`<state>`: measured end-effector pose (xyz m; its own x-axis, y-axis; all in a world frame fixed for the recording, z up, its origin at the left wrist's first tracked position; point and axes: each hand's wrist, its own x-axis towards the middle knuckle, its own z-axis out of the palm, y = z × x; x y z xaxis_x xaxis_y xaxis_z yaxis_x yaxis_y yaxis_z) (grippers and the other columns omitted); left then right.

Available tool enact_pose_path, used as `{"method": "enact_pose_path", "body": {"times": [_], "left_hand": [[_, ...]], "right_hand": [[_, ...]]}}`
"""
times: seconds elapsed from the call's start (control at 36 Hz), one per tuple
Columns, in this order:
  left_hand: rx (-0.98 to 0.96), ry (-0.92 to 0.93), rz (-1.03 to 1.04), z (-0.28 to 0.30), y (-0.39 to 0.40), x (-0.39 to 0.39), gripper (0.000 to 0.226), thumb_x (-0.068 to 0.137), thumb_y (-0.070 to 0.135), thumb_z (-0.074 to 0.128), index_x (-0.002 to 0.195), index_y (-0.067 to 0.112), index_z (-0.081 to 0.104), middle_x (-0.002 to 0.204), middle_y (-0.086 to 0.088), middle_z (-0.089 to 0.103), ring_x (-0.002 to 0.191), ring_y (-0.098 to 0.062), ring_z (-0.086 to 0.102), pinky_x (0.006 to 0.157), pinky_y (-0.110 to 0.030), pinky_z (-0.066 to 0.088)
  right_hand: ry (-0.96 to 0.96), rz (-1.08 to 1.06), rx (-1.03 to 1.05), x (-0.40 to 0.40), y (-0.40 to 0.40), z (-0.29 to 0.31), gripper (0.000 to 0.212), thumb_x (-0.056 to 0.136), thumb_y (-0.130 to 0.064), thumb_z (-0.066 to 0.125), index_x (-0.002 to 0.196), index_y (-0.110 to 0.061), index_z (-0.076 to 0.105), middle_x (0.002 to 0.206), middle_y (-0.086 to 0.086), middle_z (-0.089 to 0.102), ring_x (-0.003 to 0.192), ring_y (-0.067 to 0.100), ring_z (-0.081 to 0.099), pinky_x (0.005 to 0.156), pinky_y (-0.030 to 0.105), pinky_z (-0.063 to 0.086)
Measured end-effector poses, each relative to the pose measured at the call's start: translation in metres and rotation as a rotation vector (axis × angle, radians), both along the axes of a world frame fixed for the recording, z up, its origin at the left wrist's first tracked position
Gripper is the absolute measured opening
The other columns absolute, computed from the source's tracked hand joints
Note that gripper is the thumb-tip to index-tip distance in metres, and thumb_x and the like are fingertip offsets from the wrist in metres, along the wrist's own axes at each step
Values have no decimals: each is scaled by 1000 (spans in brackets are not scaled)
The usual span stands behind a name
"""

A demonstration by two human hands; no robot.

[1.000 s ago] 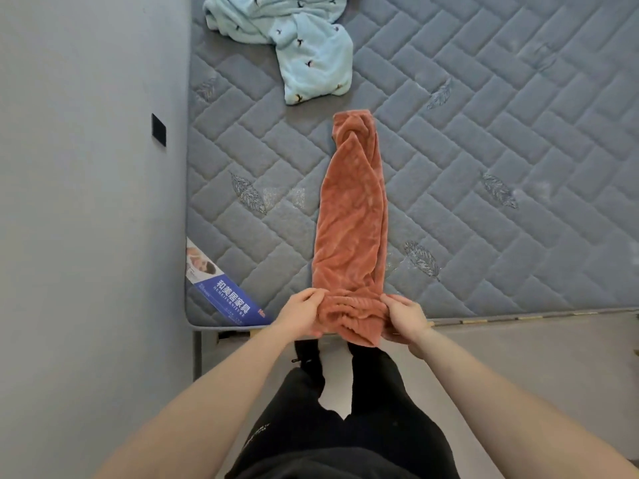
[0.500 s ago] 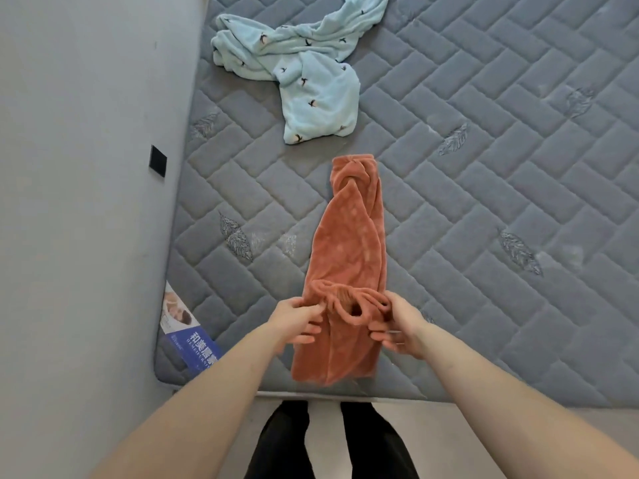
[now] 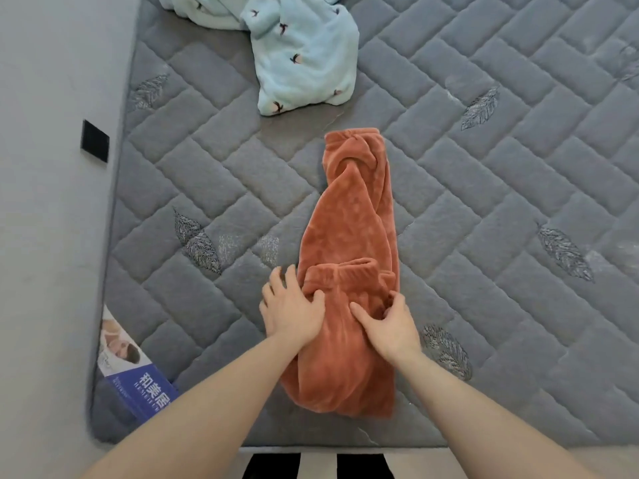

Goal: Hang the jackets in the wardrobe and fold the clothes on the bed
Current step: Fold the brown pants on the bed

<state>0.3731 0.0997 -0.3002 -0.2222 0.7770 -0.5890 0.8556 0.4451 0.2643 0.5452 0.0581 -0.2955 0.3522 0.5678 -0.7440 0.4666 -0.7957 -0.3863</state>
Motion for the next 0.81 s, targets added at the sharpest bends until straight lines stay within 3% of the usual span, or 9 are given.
{"method": "enact_pose_path", "body": {"times": [0.11,0.25,0.42,0.53,0.58,0.64,0.72,0.81], "left_hand": [[-59,-32,-17,-35,-23,1,83,95,71,32,161,25,11,169,-3,7,154,-29,6,123,-56,12],[37,155,-192,-72,-39,0,89,93,73,6,163,18,3,170,-8,0,155,-32,-2,121,-62,5],[-34,207,-207,-90,-35,9,84,98,62,26,161,15,-4,168,-11,-8,153,-36,-11,120,-67,-2],[-38,148,-190,-70,-23,2,88,88,72,34,155,16,20,164,-13,14,150,-36,7,121,-61,9],[-19,78,-139,-55,-7,-8,98,71,79,38,148,18,30,155,-9,30,145,-33,21,120,-53,14],[-19,-37,-101,-42,14,-24,104,63,78,41,149,21,29,150,-4,37,142,-28,28,120,-48,14],[-41,-155,-151,-27,50,-48,101,66,76,44,151,25,28,147,1,41,141,-24,33,118,-48,18],[-11,-162,-102,-12,92,-55,93,72,70,54,149,22,34,147,-3,41,138,-28,36,114,-49,28]], "right_hand": [[-62,-58,43,-15,-5,-25,87,78,-68,70,139,-21,30,141,11,48,122,38,57,97,45,45],[-152,10,107,-23,-14,-54,81,86,-59,68,140,-15,26,135,16,47,122,42,54,91,50,48],[-125,60,99,-18,-12,-72,87,90,-53,67,146,-6,20,138,20,39,124,46,51,93,52,46],[-48,8,31,-10,-5,-56,91,77,-71,68,137,-17,25,143,15,42,124,43,55,94,49,45],[-46,33,29,-1,-1,-42,91,69,-80,66,130,-22,30,141,9,45,125,37,56,94,46,45],[-75,123,90,10,3,-26,96,62,-86,63,130,-25,34,137,0,45,125,26,55,96,41,47],[-58,196,229,27,17,-3,86,60,-88,64,125,-41,33,126,-17,42,119,9,53,97,37,49],[-34,187,323,41,51,15,77,62,-87,65,120,-52,30,113,-27,37,109,3,52,90,32,48]]}}
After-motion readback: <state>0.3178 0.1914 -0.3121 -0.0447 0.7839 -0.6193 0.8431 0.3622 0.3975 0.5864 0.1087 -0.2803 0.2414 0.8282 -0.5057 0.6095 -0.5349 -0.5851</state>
